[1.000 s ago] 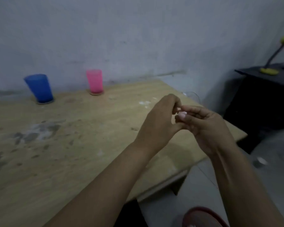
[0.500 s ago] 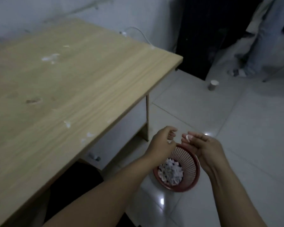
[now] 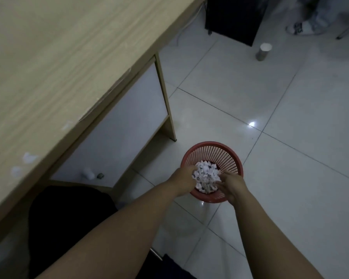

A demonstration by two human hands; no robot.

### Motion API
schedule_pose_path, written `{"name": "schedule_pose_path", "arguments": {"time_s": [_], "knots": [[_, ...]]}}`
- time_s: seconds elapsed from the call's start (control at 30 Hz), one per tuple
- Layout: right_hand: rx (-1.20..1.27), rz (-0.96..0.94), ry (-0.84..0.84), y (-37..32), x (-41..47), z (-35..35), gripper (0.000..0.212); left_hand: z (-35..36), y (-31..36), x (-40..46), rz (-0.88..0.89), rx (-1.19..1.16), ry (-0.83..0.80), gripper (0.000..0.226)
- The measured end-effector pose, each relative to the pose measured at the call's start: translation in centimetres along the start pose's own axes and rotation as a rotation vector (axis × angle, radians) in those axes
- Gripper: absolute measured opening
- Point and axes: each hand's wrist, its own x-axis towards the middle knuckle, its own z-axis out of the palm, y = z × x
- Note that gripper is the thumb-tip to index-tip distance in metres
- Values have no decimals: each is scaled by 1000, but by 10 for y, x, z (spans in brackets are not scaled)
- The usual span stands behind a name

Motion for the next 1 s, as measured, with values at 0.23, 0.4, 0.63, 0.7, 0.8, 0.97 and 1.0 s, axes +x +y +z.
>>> {"name": "schedule_pose_path", "arguments": {"time_s": [0.23, 0.4, 0.63, 0.7, 0.8, 0.97, 1.0], "knots": [[-381, -252, -8, -10, -18, -1, 41, -2, 23, -8, 54, -76, 26, 46], [-751, -569, -50, -32, -61, 9, 40, -31, 32, -37, 155, -23, 109, 54], [-906, -1032, -26, -102, -162, 19, 47, -91, 84, -92, 378, 130, 333, 59], [-908, -1173, -3, -122, -199, 25, 47, -111, 102, -119, 447, 171, 439, 59], [-898, -1342, -3, -145, -251, 42, 45, -143, 115, -164, 528, 190, 632, 58], [-863, -1525, -112, -162, -331, 109, 44, -213, 91, -255, 504, 258, 914, 57], [-859, -1555, -148, -162, -344, 127, 43, -226, 80, -271, 471, 273, 957, 58]]}}
